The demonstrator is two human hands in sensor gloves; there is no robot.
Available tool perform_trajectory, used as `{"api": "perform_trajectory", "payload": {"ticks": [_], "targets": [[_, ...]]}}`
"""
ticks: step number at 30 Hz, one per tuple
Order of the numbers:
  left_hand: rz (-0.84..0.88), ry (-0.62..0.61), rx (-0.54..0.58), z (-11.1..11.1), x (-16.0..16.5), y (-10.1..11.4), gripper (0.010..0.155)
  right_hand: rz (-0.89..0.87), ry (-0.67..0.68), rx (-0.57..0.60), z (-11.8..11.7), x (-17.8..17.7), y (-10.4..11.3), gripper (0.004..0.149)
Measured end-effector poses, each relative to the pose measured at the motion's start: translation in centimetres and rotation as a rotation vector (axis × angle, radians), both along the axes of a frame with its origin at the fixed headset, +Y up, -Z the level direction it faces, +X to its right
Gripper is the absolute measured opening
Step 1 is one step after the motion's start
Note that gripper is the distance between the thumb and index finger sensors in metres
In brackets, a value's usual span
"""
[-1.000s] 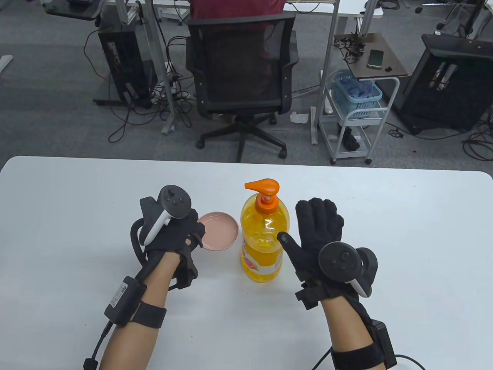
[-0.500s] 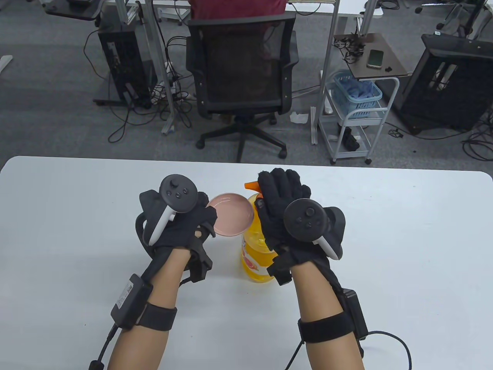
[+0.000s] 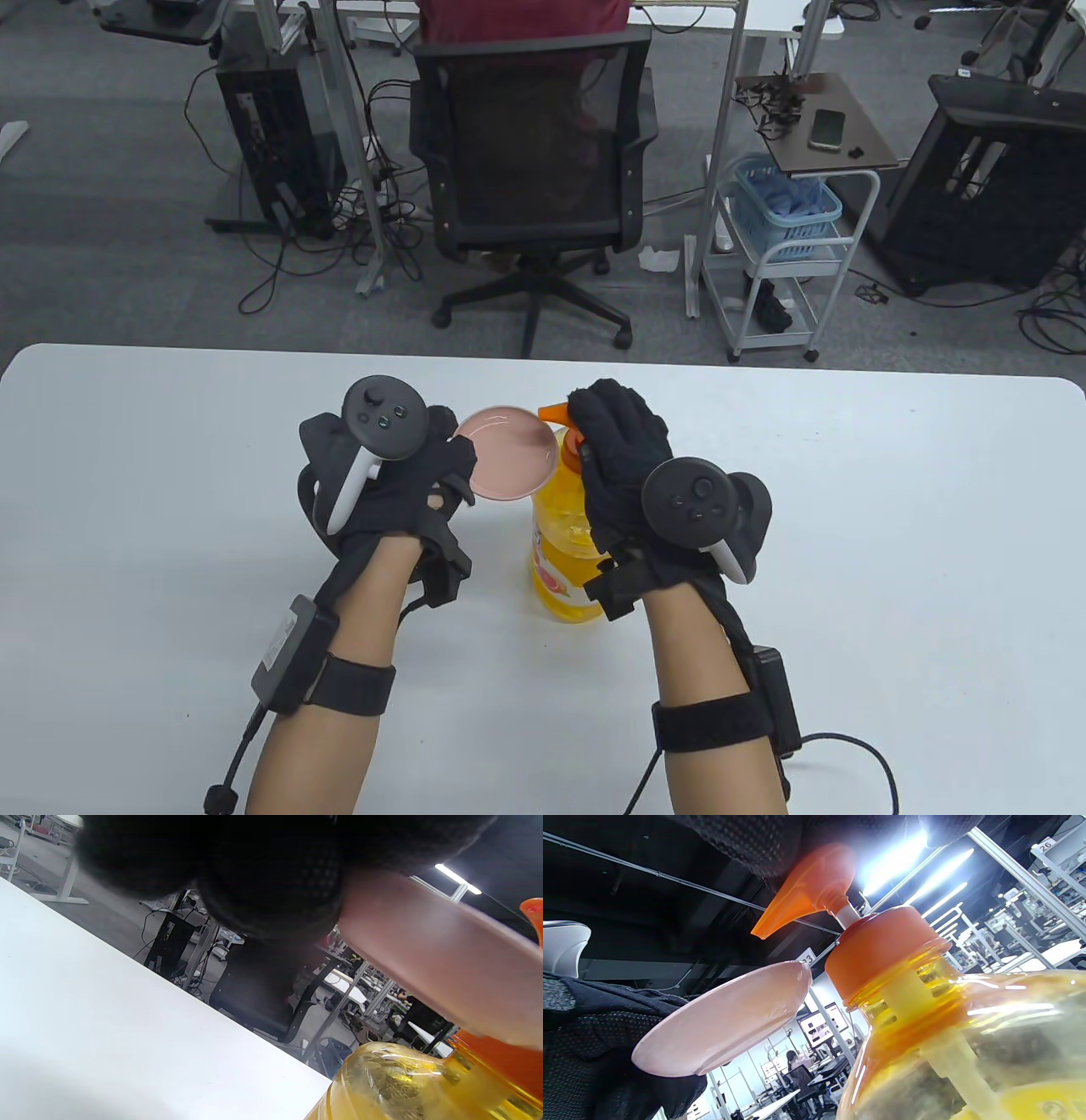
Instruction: Press dish soap pump onto seasoning dish
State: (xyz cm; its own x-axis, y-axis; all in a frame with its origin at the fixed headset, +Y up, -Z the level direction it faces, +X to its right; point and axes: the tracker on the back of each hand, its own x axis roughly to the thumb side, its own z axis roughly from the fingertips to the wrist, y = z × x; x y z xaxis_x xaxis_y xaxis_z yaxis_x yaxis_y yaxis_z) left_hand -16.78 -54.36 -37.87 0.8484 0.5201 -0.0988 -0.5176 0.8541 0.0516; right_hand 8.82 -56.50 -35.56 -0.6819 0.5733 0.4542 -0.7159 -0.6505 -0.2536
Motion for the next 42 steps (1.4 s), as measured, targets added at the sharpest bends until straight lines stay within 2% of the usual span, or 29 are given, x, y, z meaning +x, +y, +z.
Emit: {"api": "perform_trajectory", "payload": {"ticks": [7,13,26,30,32,35,38,42], "targets": [[0.025,-0.008,0.005,-0.2,0.1,-0.1,0.050,0.024,-0.033,0.015,-0.1,-0.3,-0.1,0.049],[0.037,-0.012,0.012,-0.2,-0.3,0.0,0.050,0.010,-0.042,0.021,0.0,-0.4,-1.1,0.050],[0.075,-0.005,0.066,0.5,-1.8,0.7,0.050,0.006,-0.004,-0.027,-0.3,-0.4,-1.1,0.055],[0.126,0.010,0.091,0.9,-2.9,0.2,0.050,-0.018,-0.019,-0.018,0.3,0.2,-1.9,0.059],[0.122,0.012,0.088,1.1,-3.5,-0.4,0.049,-0.022,-0.038,0.011,0.9,1.1,-3.1,0.062],[0.097,0.037,0.075,1.2,-4.7,-2.3,0.050,-0.005,-0.052,0.001,2.1,2.8,-6.0,0.068],[0.064,0.061,0.021,0.8,-5.8,-5.7,0.050,0.106,-0.104,0.018,3.5,4.8,-9.8,0.071],[0.083,0.057,-0.074,0.2,-6.5,-11.4,0.050,0.187,-0.123,-0.096,4.4,6.5,-14.3,0.072]]}}
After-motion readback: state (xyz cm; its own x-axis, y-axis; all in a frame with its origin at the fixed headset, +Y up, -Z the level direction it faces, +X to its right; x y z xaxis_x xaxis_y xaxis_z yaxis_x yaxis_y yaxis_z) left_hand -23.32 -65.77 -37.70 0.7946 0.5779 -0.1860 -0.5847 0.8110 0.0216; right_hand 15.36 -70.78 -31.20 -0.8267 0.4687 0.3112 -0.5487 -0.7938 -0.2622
